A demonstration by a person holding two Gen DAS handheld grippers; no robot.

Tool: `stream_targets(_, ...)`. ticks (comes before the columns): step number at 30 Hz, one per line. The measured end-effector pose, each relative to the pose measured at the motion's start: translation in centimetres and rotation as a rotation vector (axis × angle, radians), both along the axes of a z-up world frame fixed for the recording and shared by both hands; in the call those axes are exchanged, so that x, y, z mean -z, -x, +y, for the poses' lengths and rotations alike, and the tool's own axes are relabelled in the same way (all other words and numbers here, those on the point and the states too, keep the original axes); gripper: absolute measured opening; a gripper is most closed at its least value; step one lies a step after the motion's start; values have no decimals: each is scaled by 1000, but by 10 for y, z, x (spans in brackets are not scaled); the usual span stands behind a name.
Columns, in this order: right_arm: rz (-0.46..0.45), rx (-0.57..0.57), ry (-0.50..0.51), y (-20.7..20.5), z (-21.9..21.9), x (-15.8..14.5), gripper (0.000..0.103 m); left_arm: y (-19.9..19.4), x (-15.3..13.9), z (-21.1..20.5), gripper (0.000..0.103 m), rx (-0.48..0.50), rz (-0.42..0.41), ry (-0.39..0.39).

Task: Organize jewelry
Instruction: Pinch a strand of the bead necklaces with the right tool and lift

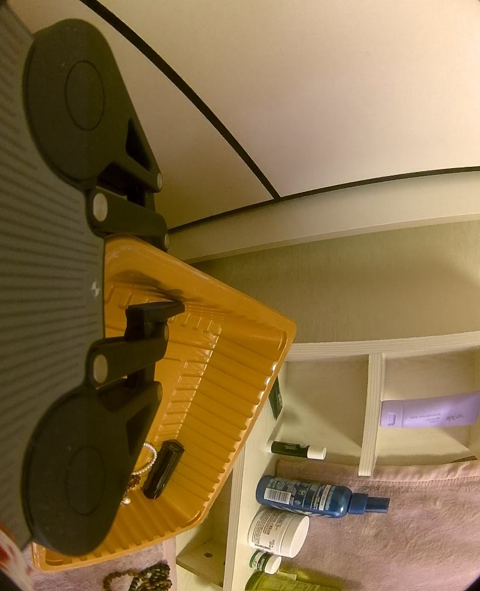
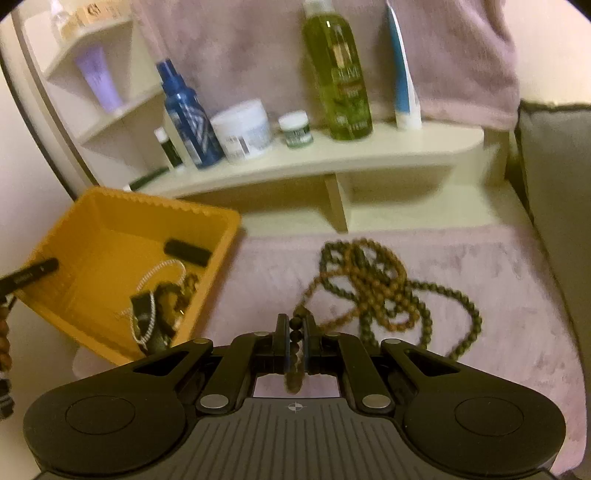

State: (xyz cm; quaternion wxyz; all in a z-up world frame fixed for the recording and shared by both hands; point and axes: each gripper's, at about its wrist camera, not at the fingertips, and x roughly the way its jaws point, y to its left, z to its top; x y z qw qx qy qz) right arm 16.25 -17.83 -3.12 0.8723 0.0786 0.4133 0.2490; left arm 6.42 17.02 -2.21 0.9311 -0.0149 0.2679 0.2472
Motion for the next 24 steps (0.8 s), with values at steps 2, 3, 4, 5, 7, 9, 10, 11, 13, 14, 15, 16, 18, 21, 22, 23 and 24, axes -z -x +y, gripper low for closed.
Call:
stream_targets(2,-13,-6,-14,0,-1,-7,6,0,0,0,14,0,-1,0)
stream_targets(3,-20,-8,-20,0,-1,-11,6,0,-1,0,14,0,-1,2)
stream_targets(4,-27,-9,-24,0,0,-13,6,1,-1,0,14,0,-2,2)
stream_targets(5,-36,-12,-29,0,1,-17,6,1,-1,0,14,1,-3,1)
stream_targets(7,-50,-19,-39,0,3,-23,6,2,-1,-1,14,2,-5,0)
stream_targets(9,-64,-30,-52,-1,4,-29,6,2,-1,-1,14,2,-6,1)
stream_targets(10,-69,-36,-62,-1,6,-33,6,2,-2,-1,14,2,-7,2)
stream_targets(11,-76,-40,-70,-2,7,-36,6,3,-2,-1,14,1,-7,3)
stream_targets(13,-89,-55,-88,-4,10,-42,6,3,-2,-1,14,2,-7,4)
stream_targets(14,-93,-61,-100,-5,11,-45,6,3,-2,-1,14,3,-7,3)
stream_targets(15,-96,-69,-116,-7,12,-48,6,3,-2,-1,14,3,-7,2)
stream_targets(16,-98,-82,-130,-8,14,-51,6,3,-2,-1,14,3,-6,2)
stream_targets(18,-107,-105,-151,-11,21,-57,6,4,-2,-1,14,3,-7,4)
stream_targets(21,-113,-139,-180,-17,32,-61,6,4,-2,-1,14,2,-8,5)
stream_targets(22,-113,-153,-188,-18,38,-63,6,4,-2,-1,14,2,-7,6)
stream_targets(23,-113,-162,-192,-19,43,-63,6,4,-2,-1,14,2,-7,6)
stream_targets(24,-112,-172,-197,-20,49,-63,6,4,-2,-1,14,2,-7,6)
